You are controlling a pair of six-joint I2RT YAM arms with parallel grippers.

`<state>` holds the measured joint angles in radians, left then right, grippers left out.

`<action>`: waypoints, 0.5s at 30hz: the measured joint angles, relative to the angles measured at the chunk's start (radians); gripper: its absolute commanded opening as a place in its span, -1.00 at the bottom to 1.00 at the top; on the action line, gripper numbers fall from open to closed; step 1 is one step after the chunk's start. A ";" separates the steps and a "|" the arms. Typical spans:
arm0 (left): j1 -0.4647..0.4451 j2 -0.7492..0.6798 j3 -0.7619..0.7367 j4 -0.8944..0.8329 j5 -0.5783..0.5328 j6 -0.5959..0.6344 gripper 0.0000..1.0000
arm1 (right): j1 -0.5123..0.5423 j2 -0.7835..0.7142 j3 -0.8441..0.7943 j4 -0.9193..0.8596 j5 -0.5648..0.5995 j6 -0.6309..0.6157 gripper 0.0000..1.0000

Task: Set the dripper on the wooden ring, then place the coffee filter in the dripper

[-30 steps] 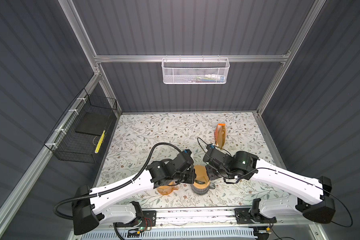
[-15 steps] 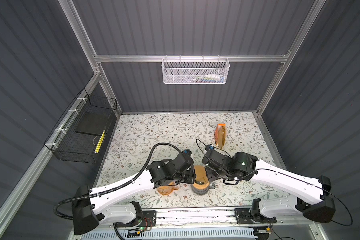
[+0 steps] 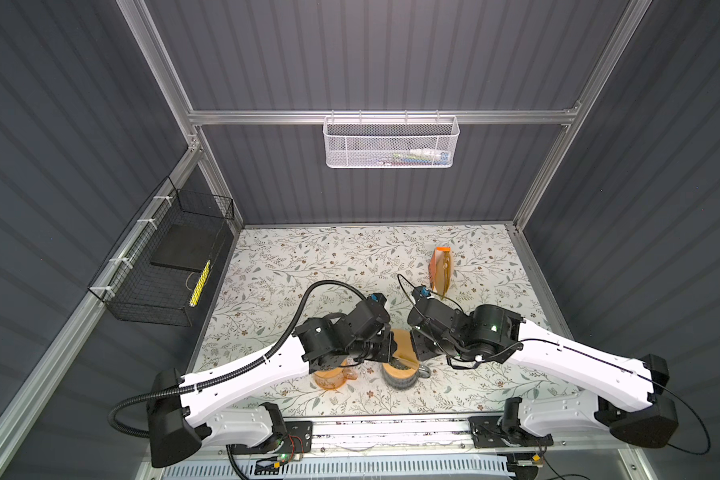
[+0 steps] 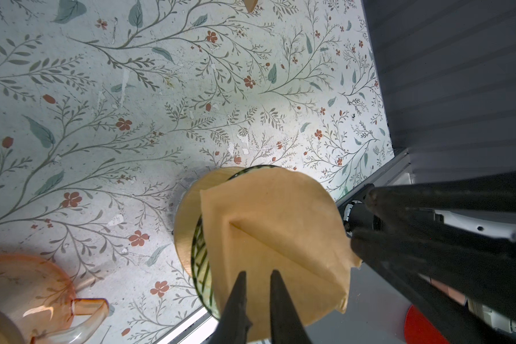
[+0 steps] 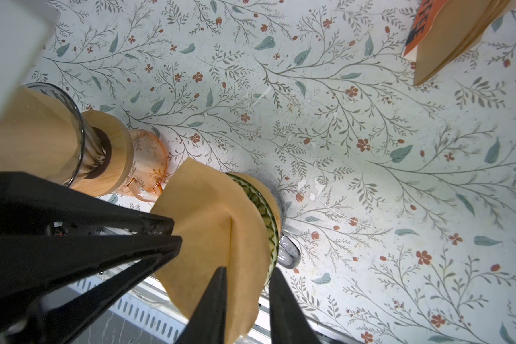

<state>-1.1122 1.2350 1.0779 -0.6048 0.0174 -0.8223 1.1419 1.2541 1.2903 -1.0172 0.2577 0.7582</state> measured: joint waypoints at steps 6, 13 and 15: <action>0.000 0.004 0.001 -0.004 0.000 0.001 -0.66 | 0.000 0.000 -0.023 0.029 -0.002 -0.001 -0.70; 0.000 -0.006 -0.009 -0.003 0.000 -0.002 -0.66 | 0.000 0.010 -0.089 0.045 -0.003 0.000 -0.79; 0.000 -0.007 -0.011 -0.003 0.000 -0.002 -0.66 | 0.000 0.017 -0.095 0.051 -0.003 0.000 -0.79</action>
<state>-1.1122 1.2282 1.0664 -0.6079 0.0170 -0.8242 1.1419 1.2713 1.1950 -0.9661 0.2546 0.7586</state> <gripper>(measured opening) 0.172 0.106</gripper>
